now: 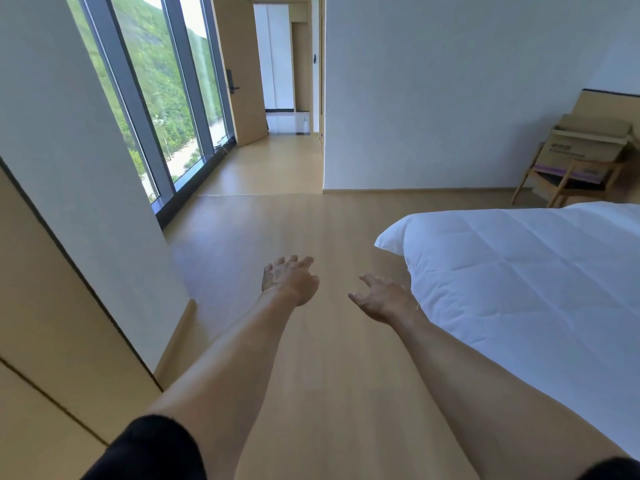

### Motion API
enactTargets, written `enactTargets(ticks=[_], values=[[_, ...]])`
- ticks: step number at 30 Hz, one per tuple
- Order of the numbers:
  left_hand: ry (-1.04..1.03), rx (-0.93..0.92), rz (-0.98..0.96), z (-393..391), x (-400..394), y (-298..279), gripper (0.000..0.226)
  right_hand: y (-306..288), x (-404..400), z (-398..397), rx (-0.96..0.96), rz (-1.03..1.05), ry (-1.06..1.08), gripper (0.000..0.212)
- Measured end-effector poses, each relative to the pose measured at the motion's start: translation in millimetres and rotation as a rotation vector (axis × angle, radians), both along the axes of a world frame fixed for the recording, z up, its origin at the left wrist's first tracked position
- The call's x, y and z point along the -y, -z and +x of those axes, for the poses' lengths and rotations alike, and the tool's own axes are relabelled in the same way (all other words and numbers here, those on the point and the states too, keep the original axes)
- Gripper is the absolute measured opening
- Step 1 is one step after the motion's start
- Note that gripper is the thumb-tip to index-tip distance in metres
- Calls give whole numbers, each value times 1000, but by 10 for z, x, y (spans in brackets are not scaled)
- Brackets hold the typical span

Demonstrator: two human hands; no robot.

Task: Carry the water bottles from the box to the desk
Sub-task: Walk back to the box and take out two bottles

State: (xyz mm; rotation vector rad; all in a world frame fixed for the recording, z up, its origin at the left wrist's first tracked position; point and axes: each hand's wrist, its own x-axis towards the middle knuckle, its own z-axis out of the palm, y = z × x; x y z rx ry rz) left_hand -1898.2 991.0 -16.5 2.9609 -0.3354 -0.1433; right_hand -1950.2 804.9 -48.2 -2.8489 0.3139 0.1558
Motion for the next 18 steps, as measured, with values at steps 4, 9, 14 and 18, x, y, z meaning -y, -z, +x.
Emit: enactTargets(ticks=[4,9,14,18], values=[[8,14,1,524,253,-40,53,-37,228,571,0,-8,-2,62],[17,17,-9,1179,519,-1,52,-66,460,1181,12,-23,-1,62],[53,14,-22,1968,793,92,52,-22,712,1850,15,-42,31,63],[97,23,-40,2759,994,135,53,-20,920,2576,-15,-68,81,62]])
